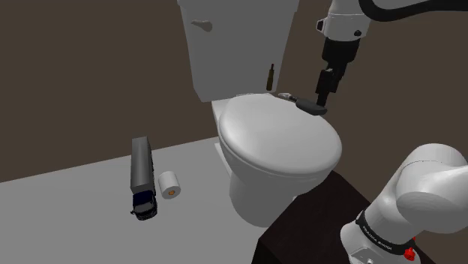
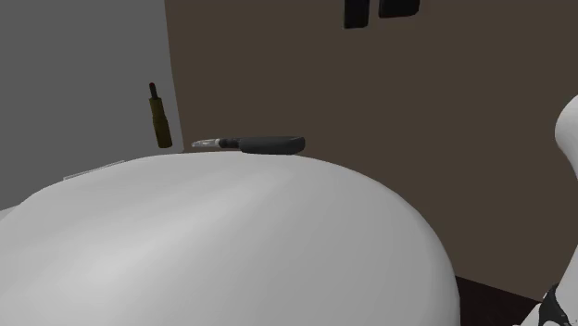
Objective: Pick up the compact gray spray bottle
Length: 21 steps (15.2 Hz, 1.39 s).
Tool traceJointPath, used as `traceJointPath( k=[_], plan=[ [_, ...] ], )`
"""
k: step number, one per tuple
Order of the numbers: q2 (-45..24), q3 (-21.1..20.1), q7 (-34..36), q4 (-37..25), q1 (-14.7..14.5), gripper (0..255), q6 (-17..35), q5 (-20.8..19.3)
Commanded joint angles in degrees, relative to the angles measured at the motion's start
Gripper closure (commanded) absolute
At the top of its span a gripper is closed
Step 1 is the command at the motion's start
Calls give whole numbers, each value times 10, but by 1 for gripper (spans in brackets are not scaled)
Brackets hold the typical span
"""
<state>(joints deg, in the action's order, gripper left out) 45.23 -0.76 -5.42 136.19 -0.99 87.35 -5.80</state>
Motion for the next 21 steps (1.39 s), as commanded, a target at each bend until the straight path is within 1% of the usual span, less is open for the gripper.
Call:
traceJointPath(
  k=[1, 7, 12, 17, 21],
  plan=[
    [0, 0, 0, 0, 0, 0, 0, 0],
    [-90, 63, -41, -21, 25, 0, 74, -21],
    [-178, 113, -78, -58, 41, 0, 128, -24],
    [-275, 161, -120, -110, 53, 0, 171, -9],
    [-359, 194, -159, -165, 62, 0, 196, 18]
  ],
)
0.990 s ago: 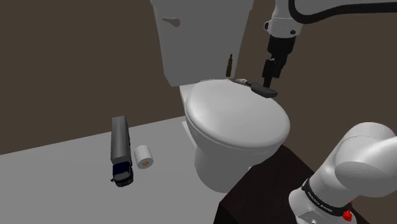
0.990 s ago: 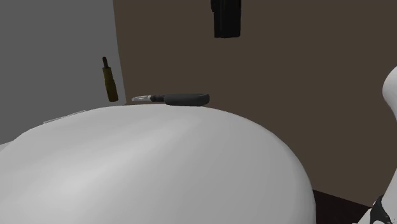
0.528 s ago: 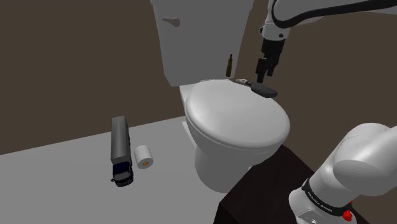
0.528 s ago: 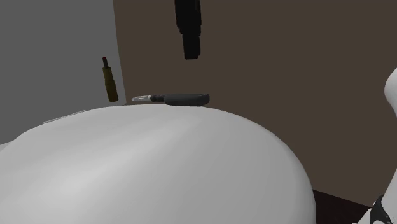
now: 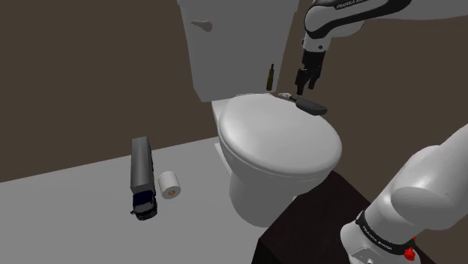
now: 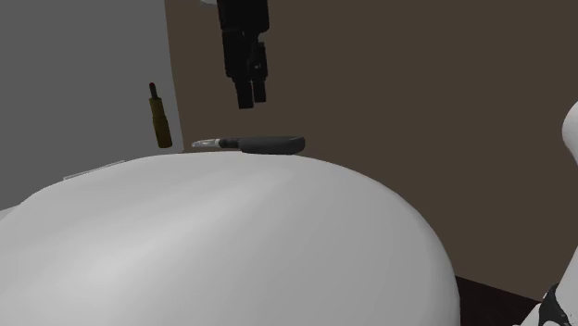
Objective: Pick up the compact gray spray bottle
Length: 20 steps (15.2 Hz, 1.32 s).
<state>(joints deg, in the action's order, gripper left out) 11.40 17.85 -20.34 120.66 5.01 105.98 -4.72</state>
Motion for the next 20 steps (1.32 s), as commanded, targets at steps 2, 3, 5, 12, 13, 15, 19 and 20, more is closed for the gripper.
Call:
traceJointPath(
  k=[2, 3, 5, 12, 13, 15, 19, 20],
  plan=[
    [-64, 23, -30, -41, 9, 0, 19, 26],
    [-87, 29, -41, -57, 13, 0, 22, 36],
    [-133, 40, -63, -93, 22, 0, 25, 59],
    [-250, 56, -112, -181, 55, 0, 35, 120],
    [-252, 56, -113, -176, 55, 0, 41, 121],
    [-257, 54, -115, -167, 56, 0, 55, 124],
    [-264, 52, -118, -156, 58, 0, 73, 127],
    [-264, 52, -118, -155, 58, 255, 74, 128]
  ],
)
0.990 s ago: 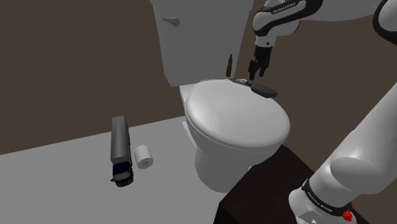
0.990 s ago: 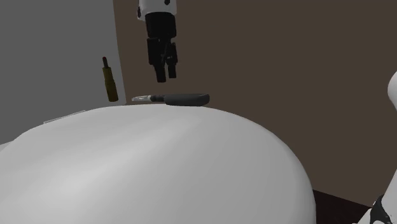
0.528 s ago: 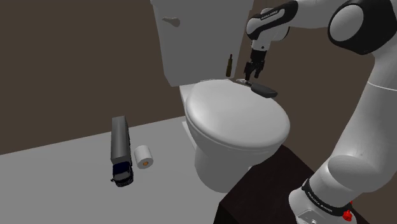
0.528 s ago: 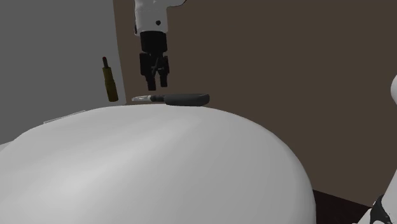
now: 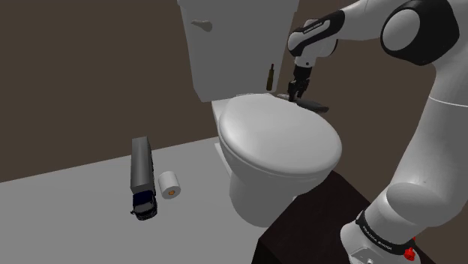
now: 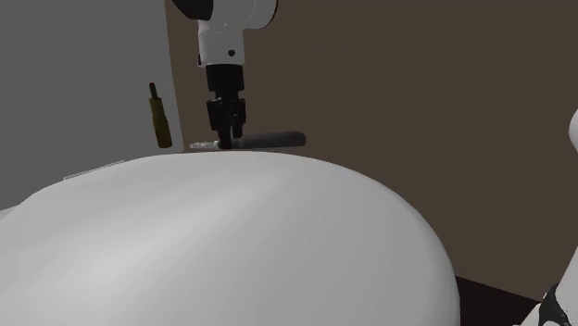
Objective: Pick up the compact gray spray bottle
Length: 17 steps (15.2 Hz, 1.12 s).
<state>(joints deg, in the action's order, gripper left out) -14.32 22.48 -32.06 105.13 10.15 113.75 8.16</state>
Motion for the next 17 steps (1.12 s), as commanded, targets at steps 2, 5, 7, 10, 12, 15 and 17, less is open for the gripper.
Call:
traceJointPath(
  k=[2, 5, 7, 10, 12, 15, 17],
  plan=[
    [-7, 6, -2, 9, 6, 255, 5, -1],
    [2, 7, -1, 13, 5, 255, 0, -5],
    [-3, 6, 1, 8, 5, 255, 0, -3],
    [-4, 5, 1, -5, 7, 255, -12, -3],
    [1, 6, 3, -14, 7, 255, -25, -6],
    [9, 6, 6, -28, 7, 255, -46, -10],
    [13, 6, 8, -38, 7, 255, -60, -13]
  ],
)
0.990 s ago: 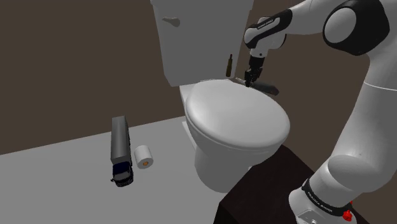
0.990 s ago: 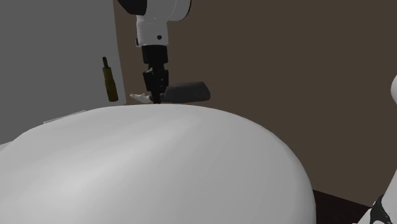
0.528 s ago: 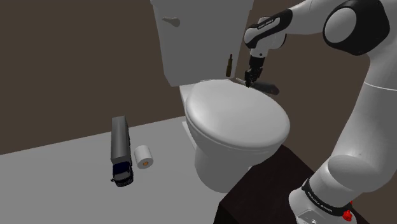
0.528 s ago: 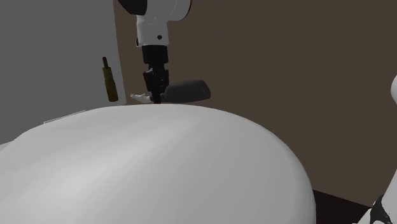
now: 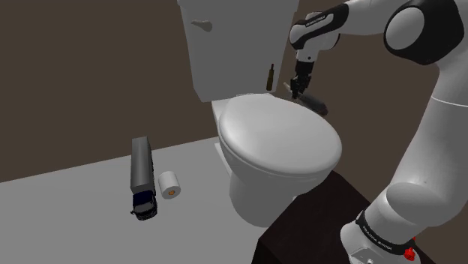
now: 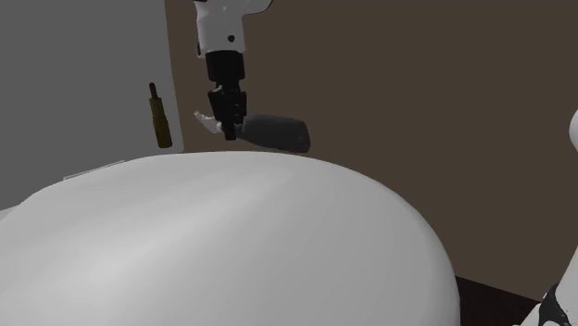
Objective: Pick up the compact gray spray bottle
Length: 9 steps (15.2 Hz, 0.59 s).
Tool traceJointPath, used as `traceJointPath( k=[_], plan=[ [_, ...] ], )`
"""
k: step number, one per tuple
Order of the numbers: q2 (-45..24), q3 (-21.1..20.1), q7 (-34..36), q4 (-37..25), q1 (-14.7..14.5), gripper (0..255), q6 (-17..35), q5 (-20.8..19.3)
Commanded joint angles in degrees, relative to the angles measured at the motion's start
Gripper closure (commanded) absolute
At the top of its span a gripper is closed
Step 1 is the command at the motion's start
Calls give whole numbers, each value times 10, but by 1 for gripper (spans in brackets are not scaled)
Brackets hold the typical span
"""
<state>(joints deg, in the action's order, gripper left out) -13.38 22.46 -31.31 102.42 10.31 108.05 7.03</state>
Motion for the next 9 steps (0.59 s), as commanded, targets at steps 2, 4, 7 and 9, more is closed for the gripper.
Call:
traceJointPath(
  k=[2, 4, 7, 9],
  plan=[
    [7, 6, 2, -21, 6, 255, -17, -3],
    [11, 6, 4, -33, 6, 255, -31, -5],
    [15, 6, 6, -51, 7, 255, -53, -8],
    [15, 5, 6, -52, 8, 255, -54, -8]
  ],
)
